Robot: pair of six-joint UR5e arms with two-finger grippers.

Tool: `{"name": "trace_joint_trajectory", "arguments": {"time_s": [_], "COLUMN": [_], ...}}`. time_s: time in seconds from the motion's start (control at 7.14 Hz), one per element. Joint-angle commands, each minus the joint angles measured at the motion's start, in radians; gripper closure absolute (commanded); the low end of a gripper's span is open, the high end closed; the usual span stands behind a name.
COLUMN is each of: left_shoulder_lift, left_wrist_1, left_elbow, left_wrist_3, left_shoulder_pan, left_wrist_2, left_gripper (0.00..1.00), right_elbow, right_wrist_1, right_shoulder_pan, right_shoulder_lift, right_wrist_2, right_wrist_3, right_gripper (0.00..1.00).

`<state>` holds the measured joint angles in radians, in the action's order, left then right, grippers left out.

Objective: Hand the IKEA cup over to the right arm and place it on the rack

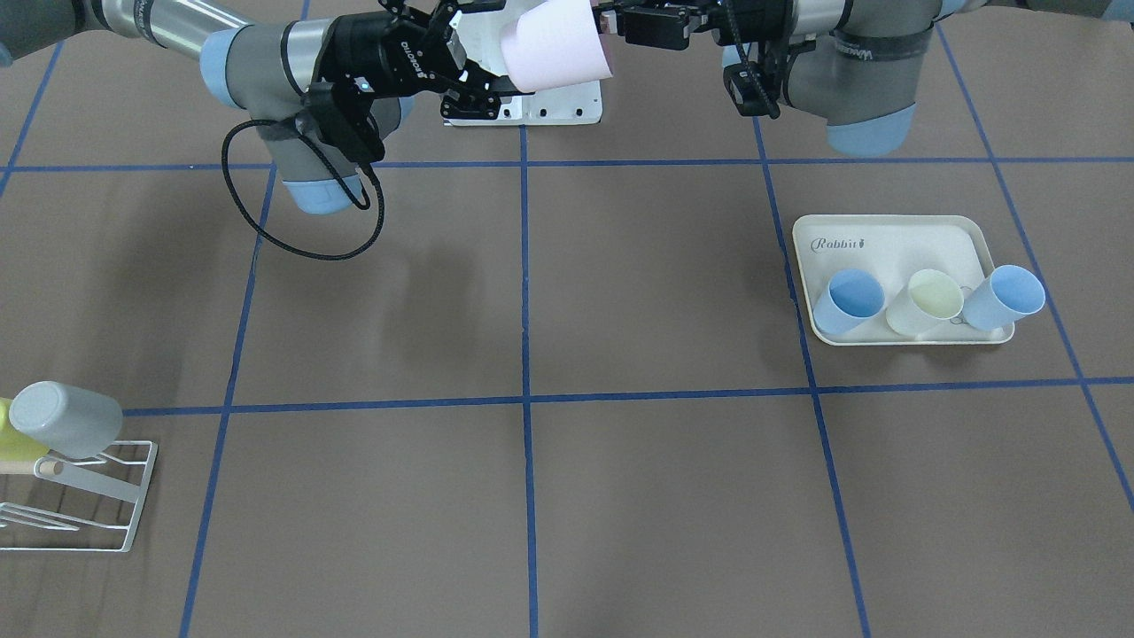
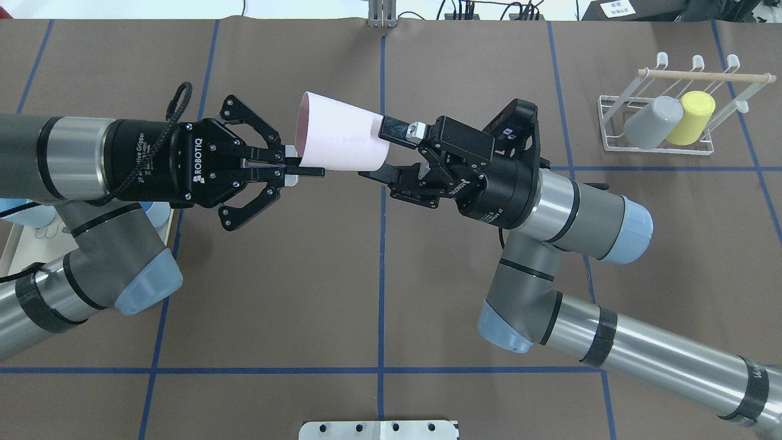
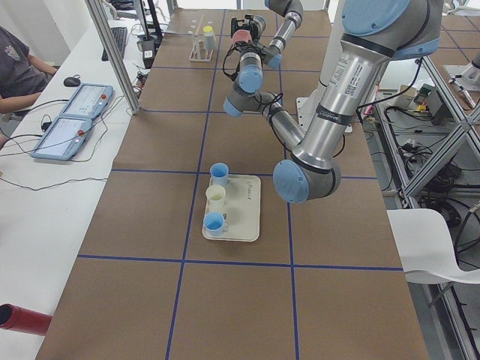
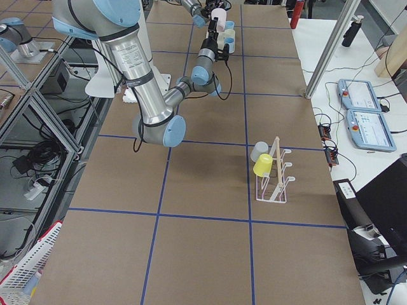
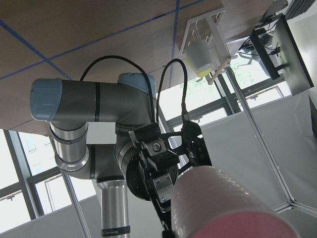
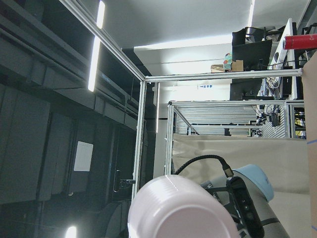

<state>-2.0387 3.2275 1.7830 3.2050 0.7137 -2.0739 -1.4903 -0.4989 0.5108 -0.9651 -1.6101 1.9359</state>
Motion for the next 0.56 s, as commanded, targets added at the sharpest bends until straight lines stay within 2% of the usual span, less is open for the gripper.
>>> {"name": "trace_joint_trajectory", "arguments": {"time_s": [0.0,0.28,0.42], "left_shoulder_lift": [-0.001,0.002,0.002], "left_wrist_1": [0.000,0.002,0.002], "left_elbow": [0.001,-0.002,-0.004], "left_wrist_3": [0.000,-0.002,-0.002], "left_shoulder_pan": [-0.002,-0.003,-0.003], "left_wrist_2": [0.000,-0.003,-0.003], "left_gripper": [1.00,1.00,1.00], "right_elbow": [0.007,0.007,0.007], "right_wrist_1": [-0.001,-0.001,-0.001], "right_shoulder_pan": [0.000,0.002,0.002], "right_shoulder_lift": [0.006,0.008,0.008], "right_wrist_2": [0.010,0.010,0.021], "right_wrist_3": [0.000,0.000,0.000], "right_gripper": [0.04,0.09,0.16]}}
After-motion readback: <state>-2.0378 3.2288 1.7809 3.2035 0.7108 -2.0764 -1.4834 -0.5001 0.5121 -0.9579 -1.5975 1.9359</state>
